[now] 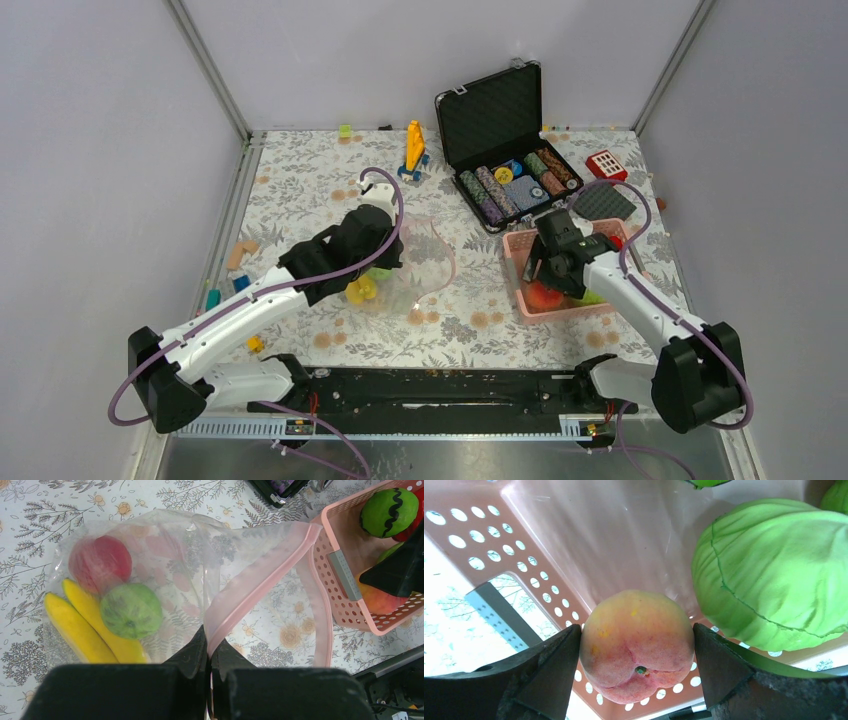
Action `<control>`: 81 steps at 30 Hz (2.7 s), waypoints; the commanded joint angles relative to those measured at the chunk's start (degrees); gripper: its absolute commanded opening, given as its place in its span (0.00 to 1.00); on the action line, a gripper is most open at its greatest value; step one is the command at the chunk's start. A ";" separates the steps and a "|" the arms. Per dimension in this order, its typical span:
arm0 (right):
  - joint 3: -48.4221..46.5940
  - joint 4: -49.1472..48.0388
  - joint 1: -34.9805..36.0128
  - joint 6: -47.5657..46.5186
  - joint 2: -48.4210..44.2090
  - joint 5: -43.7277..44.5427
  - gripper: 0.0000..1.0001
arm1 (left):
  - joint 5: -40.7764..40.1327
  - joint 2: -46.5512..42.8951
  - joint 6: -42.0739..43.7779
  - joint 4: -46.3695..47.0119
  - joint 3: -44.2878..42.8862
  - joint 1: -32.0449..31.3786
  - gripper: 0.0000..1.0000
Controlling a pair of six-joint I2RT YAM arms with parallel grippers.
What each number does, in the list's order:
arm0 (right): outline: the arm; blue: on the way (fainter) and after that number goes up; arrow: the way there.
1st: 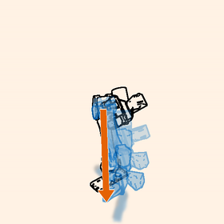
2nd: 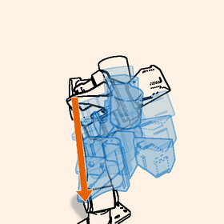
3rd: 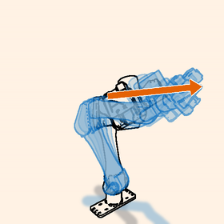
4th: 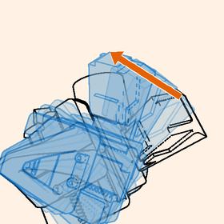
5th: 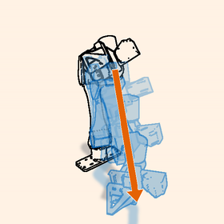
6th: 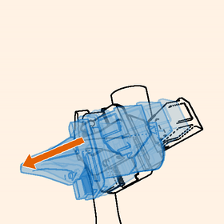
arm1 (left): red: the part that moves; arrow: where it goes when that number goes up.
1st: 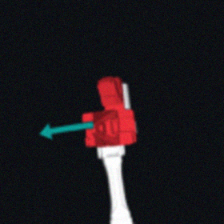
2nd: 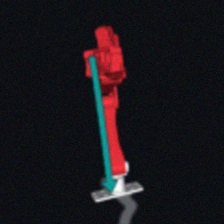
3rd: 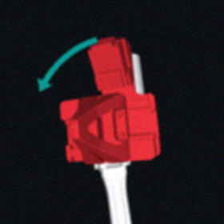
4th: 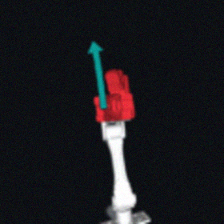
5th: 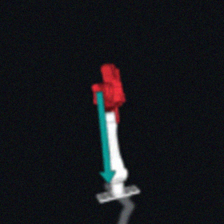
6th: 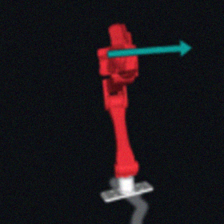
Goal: Place the food in the zip-top bag and seal the zipper
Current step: Pick up the fake fruit from the zipper food storage bag, then place the fake fruit in the zipper food storage bag.
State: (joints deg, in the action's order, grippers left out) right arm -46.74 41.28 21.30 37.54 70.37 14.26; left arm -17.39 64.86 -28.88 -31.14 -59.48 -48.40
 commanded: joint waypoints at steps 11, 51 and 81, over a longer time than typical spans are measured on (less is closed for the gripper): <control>-6.50 -0.47 -0.20 -3.25 -7.50 5.83 0.40 | -1.14 -0.87 0.62 2.12 -0.43 0.28 0.00; -11.40 -36.84 19.86 -8.10 -2.39 -33.89 0.58 | 0.54 0.89 0.28 2.75 -0.62 0.25 0.00; -11.79 -26.97 20.83 -8.25 -6.34 -16.51 1.00 | 0.24 -0.42 0.27 2.74 -0.18 0.27 0.00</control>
State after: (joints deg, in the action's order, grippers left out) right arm -58.85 11.14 41.67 30.24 67.66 -10.57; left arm -17.08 65.73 -28.91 -31.11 -59.48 -48.40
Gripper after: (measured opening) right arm 0.994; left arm 0.008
